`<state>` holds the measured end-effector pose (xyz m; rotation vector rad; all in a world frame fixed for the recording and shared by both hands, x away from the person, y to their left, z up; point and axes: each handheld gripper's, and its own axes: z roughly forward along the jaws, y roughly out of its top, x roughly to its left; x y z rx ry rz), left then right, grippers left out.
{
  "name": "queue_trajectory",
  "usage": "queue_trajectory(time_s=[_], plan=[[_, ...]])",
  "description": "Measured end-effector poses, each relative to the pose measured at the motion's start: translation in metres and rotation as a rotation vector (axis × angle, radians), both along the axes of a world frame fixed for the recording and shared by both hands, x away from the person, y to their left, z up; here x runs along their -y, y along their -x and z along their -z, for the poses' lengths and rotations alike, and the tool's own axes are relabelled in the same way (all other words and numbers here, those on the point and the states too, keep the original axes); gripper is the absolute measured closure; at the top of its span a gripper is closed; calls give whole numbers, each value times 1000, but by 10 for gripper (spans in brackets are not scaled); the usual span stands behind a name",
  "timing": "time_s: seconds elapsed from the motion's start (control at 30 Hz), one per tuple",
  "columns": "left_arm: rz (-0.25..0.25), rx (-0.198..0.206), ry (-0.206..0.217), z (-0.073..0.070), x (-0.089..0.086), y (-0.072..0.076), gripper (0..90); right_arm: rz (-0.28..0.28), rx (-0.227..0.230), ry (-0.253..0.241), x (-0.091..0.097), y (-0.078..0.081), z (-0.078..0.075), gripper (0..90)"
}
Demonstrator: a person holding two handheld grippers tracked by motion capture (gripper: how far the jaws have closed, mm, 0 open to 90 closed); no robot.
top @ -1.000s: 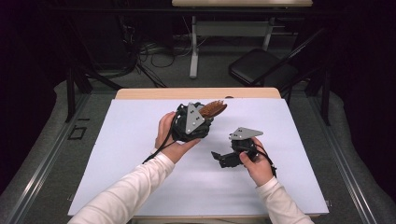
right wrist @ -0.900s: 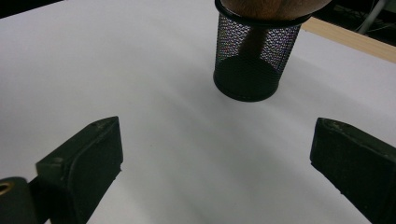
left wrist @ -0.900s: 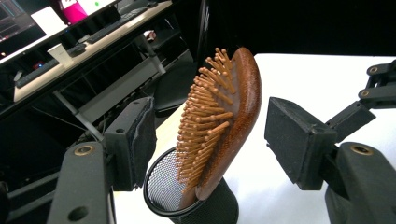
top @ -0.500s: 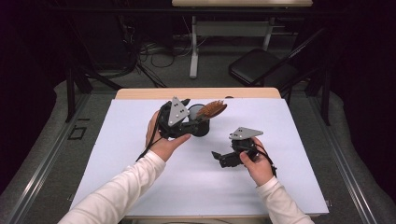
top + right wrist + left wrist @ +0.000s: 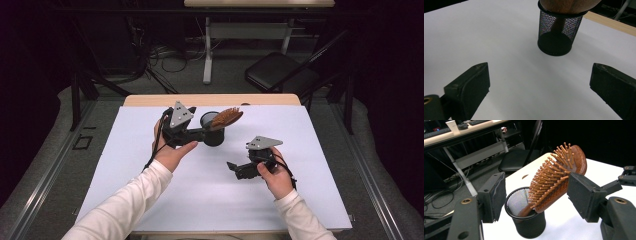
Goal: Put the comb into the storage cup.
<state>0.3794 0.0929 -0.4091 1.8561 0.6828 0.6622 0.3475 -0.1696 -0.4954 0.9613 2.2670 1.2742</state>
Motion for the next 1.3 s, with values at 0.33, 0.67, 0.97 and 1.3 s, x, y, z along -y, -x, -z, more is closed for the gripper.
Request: queue_trajectory(time_s=[0.33, 0.67, 0.97, 1.3], plan=[[-13, -75, 35, -3, -17, -1, 228, 15, 11, -15, 5, 2, -6, 28], [-11, -138, 51, -1, -23, -3, 163, 34, 31, -33, 13, 3, -14, 28], [1, -140, 52, -2, -25, 0, 155, 43, 40, -39, 16, 3, -18, 28], [48, -131, 39, -5, -26, 9, 155, 46, 48, -48, 19, 4, -21, 28]])
